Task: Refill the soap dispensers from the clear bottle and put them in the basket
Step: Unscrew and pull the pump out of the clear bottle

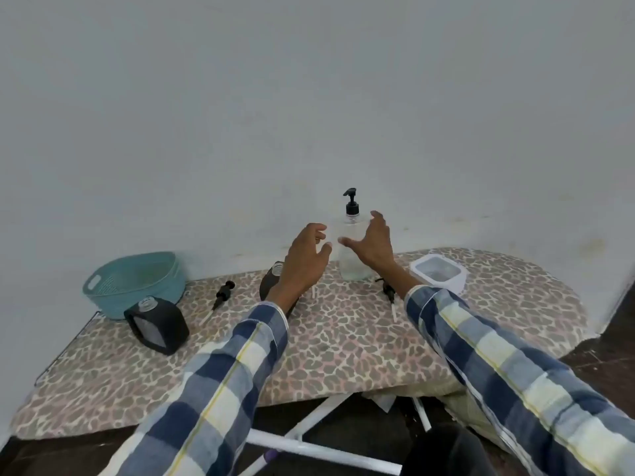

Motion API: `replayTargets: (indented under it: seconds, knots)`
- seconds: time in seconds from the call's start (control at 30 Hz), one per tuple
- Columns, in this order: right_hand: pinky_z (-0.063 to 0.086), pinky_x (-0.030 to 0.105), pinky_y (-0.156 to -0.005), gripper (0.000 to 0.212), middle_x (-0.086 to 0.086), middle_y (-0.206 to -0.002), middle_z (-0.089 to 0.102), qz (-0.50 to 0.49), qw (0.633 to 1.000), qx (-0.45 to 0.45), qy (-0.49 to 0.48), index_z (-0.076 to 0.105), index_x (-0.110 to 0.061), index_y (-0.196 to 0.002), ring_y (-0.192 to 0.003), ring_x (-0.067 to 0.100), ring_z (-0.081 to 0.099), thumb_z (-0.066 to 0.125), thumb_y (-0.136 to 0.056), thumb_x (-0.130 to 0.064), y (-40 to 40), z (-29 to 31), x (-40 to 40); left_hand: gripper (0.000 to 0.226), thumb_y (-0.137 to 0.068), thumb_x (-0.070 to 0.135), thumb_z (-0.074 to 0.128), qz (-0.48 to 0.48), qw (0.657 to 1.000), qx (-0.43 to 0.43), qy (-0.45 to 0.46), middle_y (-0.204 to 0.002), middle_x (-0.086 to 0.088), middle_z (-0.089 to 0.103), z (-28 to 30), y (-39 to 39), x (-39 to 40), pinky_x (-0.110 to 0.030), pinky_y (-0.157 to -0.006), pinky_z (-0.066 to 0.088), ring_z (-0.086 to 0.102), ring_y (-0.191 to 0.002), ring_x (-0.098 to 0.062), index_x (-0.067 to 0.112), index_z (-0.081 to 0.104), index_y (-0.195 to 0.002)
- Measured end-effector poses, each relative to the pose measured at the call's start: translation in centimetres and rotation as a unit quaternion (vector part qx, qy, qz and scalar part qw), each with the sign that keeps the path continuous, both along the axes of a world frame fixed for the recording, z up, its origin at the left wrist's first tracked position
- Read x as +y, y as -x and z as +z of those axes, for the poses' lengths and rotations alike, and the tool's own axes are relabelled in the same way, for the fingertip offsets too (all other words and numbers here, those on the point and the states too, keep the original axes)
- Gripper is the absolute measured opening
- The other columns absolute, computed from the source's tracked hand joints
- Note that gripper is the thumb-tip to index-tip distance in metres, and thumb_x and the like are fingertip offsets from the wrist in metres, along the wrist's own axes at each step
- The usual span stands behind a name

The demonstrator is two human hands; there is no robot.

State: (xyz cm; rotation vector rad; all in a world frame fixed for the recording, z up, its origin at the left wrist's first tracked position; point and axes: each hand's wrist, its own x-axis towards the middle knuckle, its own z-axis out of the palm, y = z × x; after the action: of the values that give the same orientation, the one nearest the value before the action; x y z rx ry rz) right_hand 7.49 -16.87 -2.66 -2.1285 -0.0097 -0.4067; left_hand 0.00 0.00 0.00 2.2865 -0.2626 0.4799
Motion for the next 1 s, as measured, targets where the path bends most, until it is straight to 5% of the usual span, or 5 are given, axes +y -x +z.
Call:
replayTargets:
  seconds: [0.17, 0.43, 0.6, 0.77, 1.0]
  knots:
    - [0.051, 0.042, -0.097, 0.098, 0.011, -0.138, 0.058, -0.006, 0.999, 0.035, -0.04, 0.039, -0.007, -0.145, -0.127, 0.032, 0.059, 0.09, -0.074, -0.052, 0.4, -1.3, 1.2, 0.034, -0.106, 0.023, 0.062, 0.002, 0.998, 0.001, 0.063, -0.131, 0.003, 0.067, -0.8, 0.5, -0.4, -0.041, -0.107, 0.053, 0.063, -0.119, -0.012, 0.02, 0.056, -0.14]
    - [0.052, 0.045, -0.098, 0.095, -0.003, -0.126, 0.062, -0.017, 0.997, -0.066, -0.028, 0.046, -0.017, -0.146, -0.121, 0.02, 0.057, 0.085, -0.072, -0.062, 1.1, -4.9, 1.8, 0.049, -0.107, 0.044, 0.061, -0.009, 0.994, -0.008, 0.107, -0.142, 0.01, 0.061, 0.2, -3.2, -1.6, -0.024, -0.106, 0.045, 0.056, -0.131, -0.006, 0.025, 0.051, -0.15]
    - [0.054, 0.045, -0.088, 0.086, -0.009, -0.112, 0.057, -0.025, 0.992, -0.114, -0.052, 0.049, -0.024, -0.136, -0.105, 0.015, 0.055, 0.083, -0.071, -0.071, 4.1, -6.1, 3.1, 0.034, -0.107, 0.037, 0.062, -0.024, 0.996, -0.037, 0.074, -0.123, 0.009, 0.074, 0.2, -2.8, -2.1, -0.034, -0.105, 0.054, 0.068, -0.116, -0.004, 0.02, 0.064, -0.137]
    - [0.047, 0.033, -0.107, 0.1, -0.004, -0.145, 0.054, 0.014, 0.987, -0.107, -0.122, 0.039, -0.026, -0.153, -0.131, 0.014, 0.052, 0.077, -0.075, -0.077, 5.2, -7.9, 3.6, 0.031, -0.108, 0.04, 0.058, -0.045, 0.995, -0.032, 0.087, -0.126, 0.012, 0.07, -0.6, -2.7, -1.8, -0.035, -0.104, 0.052, 0.065, -0.119, -0.004, 0.028, 0.062, -0.136]
    - [0.053, 0.015, -0.087, 0.095, -0.005, -0.135, 0.061, 0.056, 0.973, -0.071, -0.213, 0.042, -0.027, -0.145, -0.118, 0.013, 0.064, 0.079, -0.072, -0.077, 6.0, -9.1, 4.2, 0.026, -0.107, 0.034, 0.059, -0.034, 0.994, -0.038, 0.101, -0.122, 0.005, 0.065, -1.2, -4.0, -2.5, -0.032, -0.097, 0.051, 0.066, -0.115, -0.01, 0.021, 0.069, -0.127]
